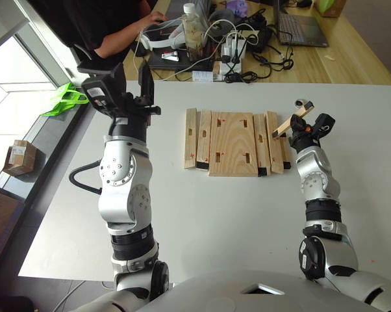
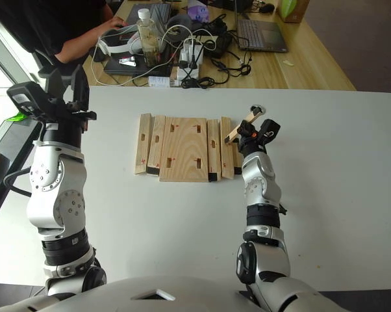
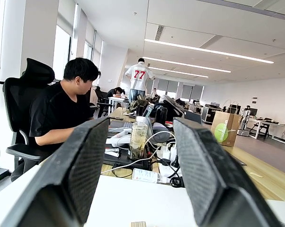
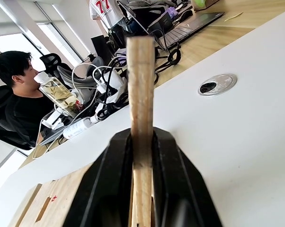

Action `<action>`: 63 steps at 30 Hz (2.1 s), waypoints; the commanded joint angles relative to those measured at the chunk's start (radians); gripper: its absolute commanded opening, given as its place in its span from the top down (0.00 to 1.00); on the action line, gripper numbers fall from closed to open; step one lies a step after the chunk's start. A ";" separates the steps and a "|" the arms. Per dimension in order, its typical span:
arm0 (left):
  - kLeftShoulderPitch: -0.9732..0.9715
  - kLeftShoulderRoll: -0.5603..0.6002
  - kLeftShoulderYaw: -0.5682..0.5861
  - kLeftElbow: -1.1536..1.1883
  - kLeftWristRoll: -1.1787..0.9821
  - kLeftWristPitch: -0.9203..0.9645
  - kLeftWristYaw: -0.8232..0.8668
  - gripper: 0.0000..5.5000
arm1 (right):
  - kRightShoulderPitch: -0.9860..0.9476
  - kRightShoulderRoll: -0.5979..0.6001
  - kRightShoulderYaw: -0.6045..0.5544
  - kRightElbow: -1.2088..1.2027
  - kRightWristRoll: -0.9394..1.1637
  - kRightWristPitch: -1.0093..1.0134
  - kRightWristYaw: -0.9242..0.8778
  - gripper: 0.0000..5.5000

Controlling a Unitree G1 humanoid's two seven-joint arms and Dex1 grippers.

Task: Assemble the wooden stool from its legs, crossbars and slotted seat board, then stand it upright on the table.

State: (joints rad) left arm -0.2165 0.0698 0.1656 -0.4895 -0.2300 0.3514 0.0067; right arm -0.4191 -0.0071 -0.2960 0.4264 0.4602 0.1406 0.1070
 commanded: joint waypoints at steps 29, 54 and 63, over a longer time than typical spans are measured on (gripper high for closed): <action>-0.007 0.001 -0.024 0.019 0.013 -0.022 0.014 0.55 | 0.060 0.049 0.183 0.002 -0.262 -0.139 -0.031 0.93; -0.027 0.027 0.007 0.013 0.011 -0.024 0.012 0.55 | 0.132 -0.058 0.234 -0.245 -0.248 -0.140 0.122 0.93; -0.030 0.026 0.010 0.012 0.014 -0.021 0.013 0.55 | 0.224 -0.086 0.250 -0.253 -0.291 -0.107 0.123 0.93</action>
State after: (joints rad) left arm -0.2370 0.0823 0.1744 -0.4806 -0.2252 0.3221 0.0175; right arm -0.2305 -0.0778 -0.0544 0.1643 0.1877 0.0232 0.2278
